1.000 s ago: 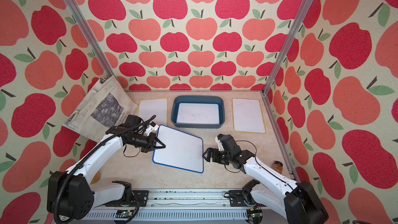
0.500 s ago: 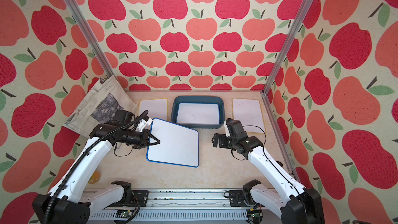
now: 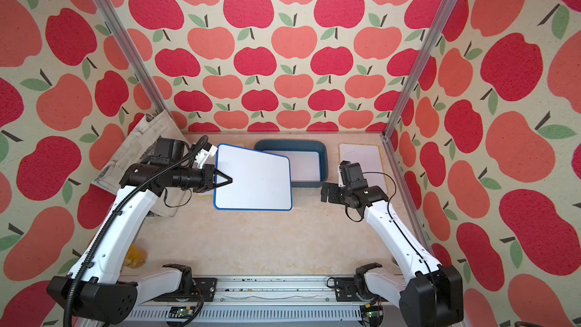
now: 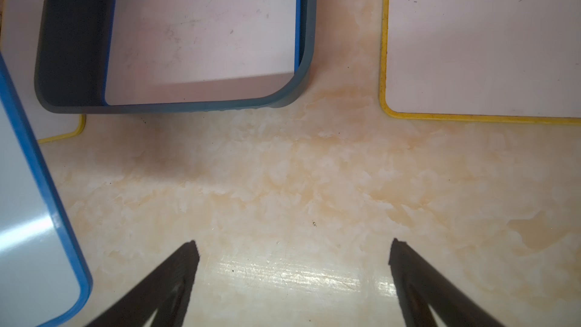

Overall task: Put the whiteboard into the storage box
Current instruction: Pick up the whiteboard at the center of the board, then place the whiteboard in the storage box.

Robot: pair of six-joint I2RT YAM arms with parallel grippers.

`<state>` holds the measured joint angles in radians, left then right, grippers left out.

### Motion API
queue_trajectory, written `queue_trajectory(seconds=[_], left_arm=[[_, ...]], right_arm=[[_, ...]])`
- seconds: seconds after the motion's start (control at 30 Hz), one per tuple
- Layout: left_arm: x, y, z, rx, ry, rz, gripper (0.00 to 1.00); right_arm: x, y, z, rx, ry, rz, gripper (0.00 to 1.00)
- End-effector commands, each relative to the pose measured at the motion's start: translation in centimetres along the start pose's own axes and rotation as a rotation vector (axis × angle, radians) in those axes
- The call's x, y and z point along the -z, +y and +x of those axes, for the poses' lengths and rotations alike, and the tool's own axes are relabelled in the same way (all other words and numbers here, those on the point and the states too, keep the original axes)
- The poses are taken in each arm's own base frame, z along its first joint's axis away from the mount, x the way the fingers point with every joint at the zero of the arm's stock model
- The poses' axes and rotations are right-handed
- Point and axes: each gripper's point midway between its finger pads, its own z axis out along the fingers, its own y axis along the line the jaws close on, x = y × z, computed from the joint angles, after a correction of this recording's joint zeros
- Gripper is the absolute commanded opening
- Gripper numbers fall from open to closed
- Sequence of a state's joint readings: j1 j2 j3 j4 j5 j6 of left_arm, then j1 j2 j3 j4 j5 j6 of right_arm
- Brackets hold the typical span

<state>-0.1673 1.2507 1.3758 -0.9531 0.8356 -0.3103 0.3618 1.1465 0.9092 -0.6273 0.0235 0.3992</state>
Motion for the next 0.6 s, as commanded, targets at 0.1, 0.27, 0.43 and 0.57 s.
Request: queue_trajectory(seconds=[0.1,0.27,0.43,0.57], left_arm=[[-0.2,-2.8,-8.4,-0.123,-0.156,0.081,0.00],[-2.5,-2.5,-11.8,-0.121,-0.119,0.126,0.00],[-5.8,-1.4,-14.0,-0.092,-0.055,0.162,0.00],[-8.6,-0.2,-15.2,-0.068,-0.010,0.171,0.00]], right_arm=[[0.4,-1.3,-1.6,0.016,-0.004,0.052,0.99],[0.5,-2.6,-2.3,-0.002,-0.007,0.093,0.99],[0.2,-3.2,-2.6,-0.020,0.003,0.104,0.99],[0.0,-3.4,-2.7,-0.019,0.012,0.116,0.99]])
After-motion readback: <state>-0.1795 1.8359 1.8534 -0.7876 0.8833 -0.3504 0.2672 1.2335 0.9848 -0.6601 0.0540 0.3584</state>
